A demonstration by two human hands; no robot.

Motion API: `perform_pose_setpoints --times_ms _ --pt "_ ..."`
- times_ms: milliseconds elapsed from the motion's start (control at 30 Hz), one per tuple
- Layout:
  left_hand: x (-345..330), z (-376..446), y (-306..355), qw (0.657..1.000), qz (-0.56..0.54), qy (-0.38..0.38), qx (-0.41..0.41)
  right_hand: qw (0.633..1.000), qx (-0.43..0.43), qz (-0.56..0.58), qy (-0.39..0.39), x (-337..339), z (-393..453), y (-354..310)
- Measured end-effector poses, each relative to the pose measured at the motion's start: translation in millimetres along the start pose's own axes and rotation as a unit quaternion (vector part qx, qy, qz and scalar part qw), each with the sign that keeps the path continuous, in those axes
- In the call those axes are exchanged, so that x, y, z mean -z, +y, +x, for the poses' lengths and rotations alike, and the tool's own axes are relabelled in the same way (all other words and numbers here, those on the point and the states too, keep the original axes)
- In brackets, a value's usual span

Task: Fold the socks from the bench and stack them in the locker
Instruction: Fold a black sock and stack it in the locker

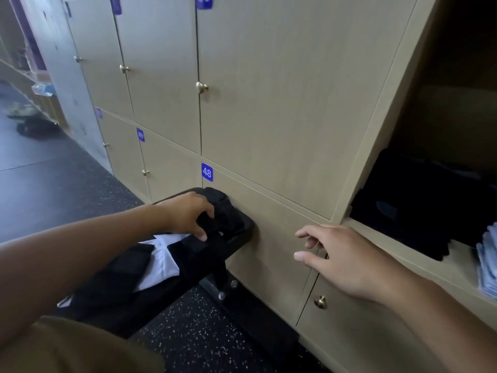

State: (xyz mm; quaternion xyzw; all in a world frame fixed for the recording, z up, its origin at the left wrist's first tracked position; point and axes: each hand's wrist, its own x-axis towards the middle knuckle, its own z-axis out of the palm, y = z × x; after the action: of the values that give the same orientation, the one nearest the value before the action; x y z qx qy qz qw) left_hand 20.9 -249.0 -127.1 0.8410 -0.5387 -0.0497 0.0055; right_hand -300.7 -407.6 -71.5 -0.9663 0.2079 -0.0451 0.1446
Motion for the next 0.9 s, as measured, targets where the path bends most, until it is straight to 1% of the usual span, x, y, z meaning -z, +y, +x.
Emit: perform_pose_setpoints --times_ms 167,367,433,567,700,800,900 --pt "9 -4 -2 0.998 -0.008 0.067 0.007 1.000 0.007 0.000 -0.007 -4 2 -6" --pt "26 -6 3 0.979 -0.037 0.199 0.017 1.000 0.015 0.012 -0.002 -4 0 -12" --pt "34 -5 8 0.969 -0.051 0.240 0.022 0.999 0.015 0.036 0.025 -7 1 -12" --pt "59 -11 33 0.951 -0.114 0.288 0.020 0.986 -0.014 0.144 0.081 -6 2 -14" --pt "80 -20 65 0.938 -0.203 0.282 0.001 0.966 -0.039 0.232 0.108 -7 2 -13" --pt "89 -25 86 0.925 -0.287 0.247 -0.022 0.949 -0.067 0.285 0.114 -5 2 -11" --pt "95 -32 107 0.907 -0.358 0.214 -0.060 0.935 -0.076 0.328 0.112 -1 1 -11"
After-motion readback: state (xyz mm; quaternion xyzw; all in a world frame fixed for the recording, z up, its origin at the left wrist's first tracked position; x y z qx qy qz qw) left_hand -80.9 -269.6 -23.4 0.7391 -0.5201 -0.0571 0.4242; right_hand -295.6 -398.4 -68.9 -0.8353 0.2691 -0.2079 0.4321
